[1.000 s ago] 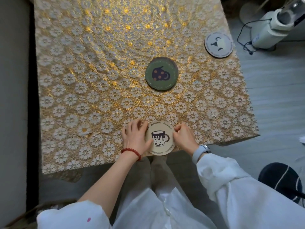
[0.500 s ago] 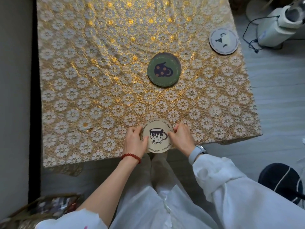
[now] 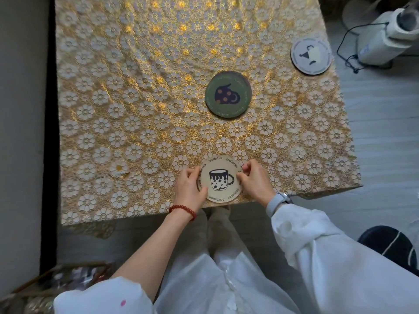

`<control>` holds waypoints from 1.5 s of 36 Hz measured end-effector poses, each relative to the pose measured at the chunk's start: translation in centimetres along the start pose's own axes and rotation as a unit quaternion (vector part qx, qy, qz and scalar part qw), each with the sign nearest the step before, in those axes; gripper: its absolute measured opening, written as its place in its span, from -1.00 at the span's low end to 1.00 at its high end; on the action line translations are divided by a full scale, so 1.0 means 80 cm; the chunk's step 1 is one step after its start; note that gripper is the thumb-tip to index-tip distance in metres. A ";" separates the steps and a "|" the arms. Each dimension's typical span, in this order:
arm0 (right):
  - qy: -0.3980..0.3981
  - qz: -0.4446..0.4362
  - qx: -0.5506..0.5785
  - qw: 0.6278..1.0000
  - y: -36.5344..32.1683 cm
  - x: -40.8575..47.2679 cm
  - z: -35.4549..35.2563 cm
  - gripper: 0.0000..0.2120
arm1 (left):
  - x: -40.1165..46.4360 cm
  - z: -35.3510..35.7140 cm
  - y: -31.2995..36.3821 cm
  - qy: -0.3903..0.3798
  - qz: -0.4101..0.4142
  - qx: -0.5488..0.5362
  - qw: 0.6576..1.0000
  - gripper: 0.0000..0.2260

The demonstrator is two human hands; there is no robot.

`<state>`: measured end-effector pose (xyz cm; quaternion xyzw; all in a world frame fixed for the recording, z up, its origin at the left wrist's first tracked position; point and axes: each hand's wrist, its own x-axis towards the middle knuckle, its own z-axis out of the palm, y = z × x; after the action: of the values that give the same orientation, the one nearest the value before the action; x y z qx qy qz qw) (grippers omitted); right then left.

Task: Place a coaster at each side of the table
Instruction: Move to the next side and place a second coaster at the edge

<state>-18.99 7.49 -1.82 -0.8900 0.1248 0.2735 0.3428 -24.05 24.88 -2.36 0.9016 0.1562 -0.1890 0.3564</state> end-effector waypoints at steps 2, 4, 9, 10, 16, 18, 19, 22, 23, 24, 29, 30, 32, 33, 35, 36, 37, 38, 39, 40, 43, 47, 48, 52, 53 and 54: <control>0.004 0.002 -0.002 1.000 0.001 0.000 0.000 -0.89 | -0.002 0.001 0.000 -0.002 0.002 0.003 1.000 -0.47; 0.007 0.001 -0.006 1.000 0.001 0.000 0.001 -0.89 | -0.002 0.002 0.000 -0.004 0.006 0.010 1.000 -0.45; 0.023 -0.012 -0.026 0.999 0.000 -0.001 -0.001 -0.89 | -0.003 0.003 -0.002 -0.008 0.021 0.024 0.999 -0.39; 0.026 -0.015 -0.033 0.999 -0.001 -0.001 -0.001 -0.89 | -0.003 0.004 -0.003 -0.010 0.029 0.034 0.999 -0.37; 0.057 -0.032 -0.092 0.994 -0.001 -0.008 0.002 -0.85 | -0.004 0.003 -0.011 -0.018 0.062 0.137 0.988 -0.30; 0.058 -0.045 -0.101 0.992 -0.002 -0.011 0.002 -0.81 | -0.005 0.002 -0.011 -0.012 0.068 0.162 0.984 -0.30; 0.057 -0.057 -0.107 0.991 -0.001 -0.013 0.001 -0.79 | -0.005 0.001 -0.012 -0.010 0.071 0.174 0.982 -0.30; 0.048 -0.092 -0.128 0.986 0.004 -0.021 0.000 -0.72 | -0.007 -0.002 -0.014 -0.003 0.073 0.197 0.978 -0.31; 0.042 -0.098 -0.134 0.985 0.007 -0.023 -0.001 -0.69 | -0.008 -0.003 -0.014 -0.001 0.071 0.200 0.977 -0.31; 0.035 -0.100 -0.135 0.985 0.008 -0.026 -0.001 -0.66 | -0.009 -0.003 -0.014 0.001 0.067 0.198 0.978 -0.32; -0.005 -0.090 -0.080 0.993 -0.002 -0.037 0.007 -0.56 | -0.012 -0.004 -0.017 0.000 0.045 0.171 0.984 -0.32; -0.005 -0.091 -0.083 0.992 -0.004 -0.037 0.010 -0.56 | -0.012 -0.004 -0.019 -0.003 0.044 0.171 0.984 -0.32; 0.003 -0.090 -0.093 0.992 -0.007 -0.036 0.013 -0.57 | -0.012 -0.005 -0.022 -0.009 0.042 0.176 0.984 -0.30; 0.006 -0.088 -0.095 0.992 -0.008 -0.035 0.014 -0.57 | -0.012 -0.005 -0.023 -0.012 0.041 0.177 0.983 -0.30; 0.009 -0.088 -0.092 0.992 -0.007 -0.034 0.014 -0.57 | -0.012 -0.006 -0.025 -0.014 0.043 0.178 0.983 -0.29; 0.009 -0.091 -0.090 0.992 -0.006 -0.033 0.014 -0.57 | -0.012 -0.006 -0.026 -0.014 0.044 0.179 0.983 -0.29; 0.008 -0.093 -0.090 0.992 -0.004 -0.033 0.015 -0.57 | -0.012 -0.006 -0.026 -0.014 0.046 0.180 0.982 -0.29; 0.005 -0.096 -0.090 0.991 -0.003 -0.033 0.015 -0.56 | -0.012 -0.006 -0.026 -0.015 0.047 0.185 0.982 -0.29; 0.001 -0.098 -0.098 0.990 -0.003 -0.033 0.015 -0.55 | -0.012 -0.006 -0.026 -0.015 0.048 0.193 0.980 -0.29; 0.000 -0.103 -0.118 0.988 -0.001 -0.033 0.015 -0.54 | -0.012 -0.006 -0.025 -0.015 0.049 0.203 0.978 -0.29; 0.026 -0.131 -0.217 0.967 0.003 -0.033 0.013 -0.51 | -0.012 -0.007 -0.024 -0.013 0.052 0.236 0.970 -0.29; 0.027 -0.153 -0.268 0.951 0.006 -0.032 0.006 -0.50 | -0.012 -0.012 -0.022 -0.026 0.062 0.266 0.962 -0.30; 0.020 -0.144 -0.264 0.953 0.004 -0.032 0.004 -0.51 | -0.010 -0.016 -0.021 -0.039 0.061 0.259 0.963 -0.32; 0.012 -0.118 -0.228 0.966 -0.019 -0.027 -0.016 -0.57 | 0.001 -0.049 -0.007 -0.122 -0.003 0.140 0.983 -0.37; 0.011 -0.121 -0.217 0.968 -0.029 -0.025 -0.023 -0.58 | 0.004 -0.062 -0.002 -0.135 -0.020 0.115 0.984 -0.41; 0.002 -0.124 -0.205 0.971 -0.042 -0.023 -0.031 -0.60 | 0.007 -0.076 0.003 -0.140 -0.030 0.102 0.984 -0.45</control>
<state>-18.14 8.34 2.57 -0.9504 -0.0447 0.2469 0.1837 -22.05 29.04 1.62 0.8928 0.1113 -0.3388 0.2751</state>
